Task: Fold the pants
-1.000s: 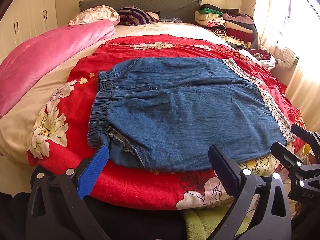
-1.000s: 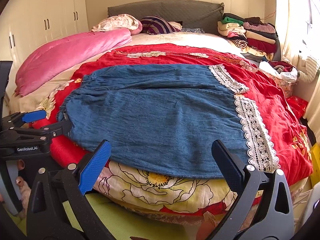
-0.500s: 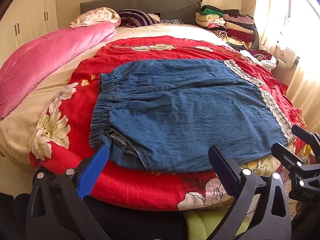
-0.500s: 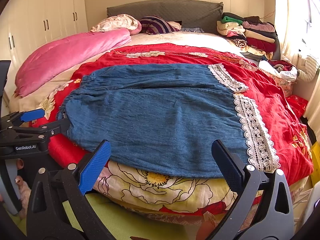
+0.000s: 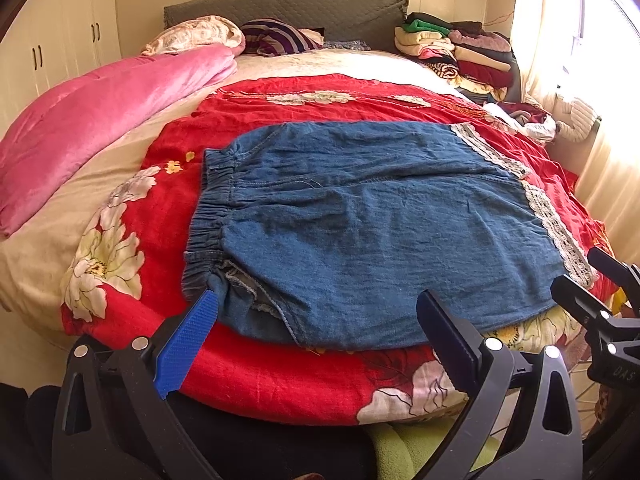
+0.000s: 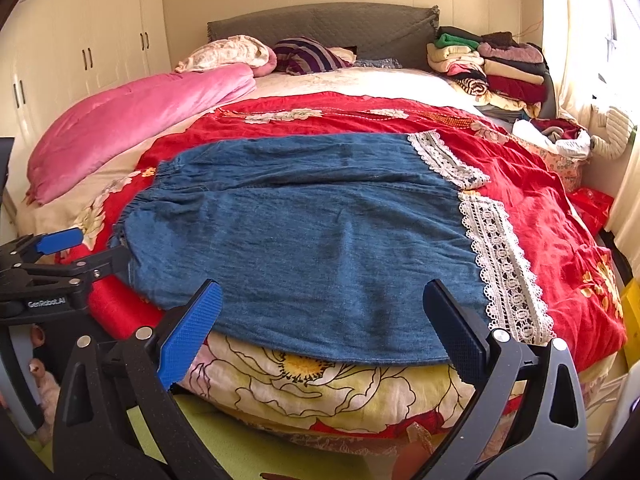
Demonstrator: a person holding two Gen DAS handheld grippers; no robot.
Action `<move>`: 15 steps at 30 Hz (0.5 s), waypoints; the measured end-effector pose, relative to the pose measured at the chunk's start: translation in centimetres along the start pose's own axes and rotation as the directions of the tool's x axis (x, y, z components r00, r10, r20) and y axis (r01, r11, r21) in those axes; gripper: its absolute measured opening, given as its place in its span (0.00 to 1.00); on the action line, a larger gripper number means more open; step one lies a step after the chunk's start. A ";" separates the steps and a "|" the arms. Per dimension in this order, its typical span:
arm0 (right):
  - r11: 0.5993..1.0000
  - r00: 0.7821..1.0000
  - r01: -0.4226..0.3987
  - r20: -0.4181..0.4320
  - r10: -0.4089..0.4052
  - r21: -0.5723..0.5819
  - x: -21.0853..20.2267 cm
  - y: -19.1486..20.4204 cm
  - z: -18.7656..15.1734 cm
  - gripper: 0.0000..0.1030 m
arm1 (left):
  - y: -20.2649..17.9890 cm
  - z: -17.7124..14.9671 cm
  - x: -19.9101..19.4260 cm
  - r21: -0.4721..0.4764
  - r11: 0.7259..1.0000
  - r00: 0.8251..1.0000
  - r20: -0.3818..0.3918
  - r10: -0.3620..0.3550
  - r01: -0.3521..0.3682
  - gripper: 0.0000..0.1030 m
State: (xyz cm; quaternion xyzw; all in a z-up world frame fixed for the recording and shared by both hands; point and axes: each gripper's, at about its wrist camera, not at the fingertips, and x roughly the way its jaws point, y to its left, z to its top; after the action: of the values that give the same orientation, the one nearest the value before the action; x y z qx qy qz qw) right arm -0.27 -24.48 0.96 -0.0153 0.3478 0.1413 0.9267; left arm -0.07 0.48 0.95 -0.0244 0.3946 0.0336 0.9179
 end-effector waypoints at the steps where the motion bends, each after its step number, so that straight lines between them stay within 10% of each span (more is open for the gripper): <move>1: 1.000 1.000 0.007 -0.002 -0.007 0.001 0.1 -0.1 0.0 0.92 | 0.1 0.0 0.0 -0.003 1.000 1.000 0.001 0.002 -0.002 0.96; 15: 0.998 1.000 0.011 0.029 -0.009 -0.057 0.4 -0.5 2.2 0.92 | 1.2 1.0 0.8 -0.024 1.000 1.000 0.008 0.002 -0.001 0.96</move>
State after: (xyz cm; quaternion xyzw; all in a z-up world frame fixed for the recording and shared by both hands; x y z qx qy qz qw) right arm 1.52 -24.57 2.32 -0.0415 0.3301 0.1468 0.9315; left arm 1.13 1.82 1.06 -0.0348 0.3904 0.0391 0.9191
